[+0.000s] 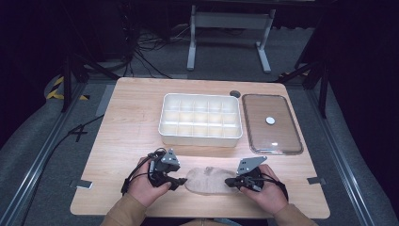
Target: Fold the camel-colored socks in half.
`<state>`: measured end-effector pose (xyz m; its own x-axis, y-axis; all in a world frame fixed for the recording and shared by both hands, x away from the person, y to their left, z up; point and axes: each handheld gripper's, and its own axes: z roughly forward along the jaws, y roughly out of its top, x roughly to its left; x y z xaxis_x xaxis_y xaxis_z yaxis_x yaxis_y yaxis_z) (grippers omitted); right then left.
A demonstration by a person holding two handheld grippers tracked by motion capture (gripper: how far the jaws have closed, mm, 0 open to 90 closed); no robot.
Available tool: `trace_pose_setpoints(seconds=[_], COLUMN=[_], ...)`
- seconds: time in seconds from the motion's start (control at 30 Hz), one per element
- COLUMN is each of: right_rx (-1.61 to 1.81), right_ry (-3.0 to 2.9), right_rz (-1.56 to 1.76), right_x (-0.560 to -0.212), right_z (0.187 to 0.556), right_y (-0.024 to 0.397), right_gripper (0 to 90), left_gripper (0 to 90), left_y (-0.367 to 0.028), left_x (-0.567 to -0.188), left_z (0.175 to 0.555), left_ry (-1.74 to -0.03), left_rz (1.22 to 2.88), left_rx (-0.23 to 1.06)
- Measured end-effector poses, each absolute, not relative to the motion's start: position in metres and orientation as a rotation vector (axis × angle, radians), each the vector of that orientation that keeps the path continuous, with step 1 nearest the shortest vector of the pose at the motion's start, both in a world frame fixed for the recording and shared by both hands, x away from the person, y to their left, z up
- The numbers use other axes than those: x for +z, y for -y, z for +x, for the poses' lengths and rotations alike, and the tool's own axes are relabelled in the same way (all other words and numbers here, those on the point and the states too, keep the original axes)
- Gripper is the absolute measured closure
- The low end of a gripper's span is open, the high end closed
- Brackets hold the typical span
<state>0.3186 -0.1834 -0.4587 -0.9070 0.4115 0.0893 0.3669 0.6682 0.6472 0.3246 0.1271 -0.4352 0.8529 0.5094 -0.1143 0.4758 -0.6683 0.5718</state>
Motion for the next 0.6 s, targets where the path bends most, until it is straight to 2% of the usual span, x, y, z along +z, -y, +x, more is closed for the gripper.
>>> trace_pose_setpoints(seconds=[0.3, 0.6], right_rx=[1.030, 1.044], right_ry=[-2.812, -2.808], right_rz=[0.654, 0.658], right_x=[-0.463, -0.464], right_z=[0.318, 0.318], right_y=[0.181, 0.182], right_gripper=[90.0, 90.0], left_gripper=[43.7, 49.6], left_y=[-0.116, -0.103], left_x=[-0.446, -0.454], left_z=[0.327, 0.332], left_ry=[-0.734, -0.719], left_rz=[2.434, 2.447], left_rx=[0.038, 0.043])
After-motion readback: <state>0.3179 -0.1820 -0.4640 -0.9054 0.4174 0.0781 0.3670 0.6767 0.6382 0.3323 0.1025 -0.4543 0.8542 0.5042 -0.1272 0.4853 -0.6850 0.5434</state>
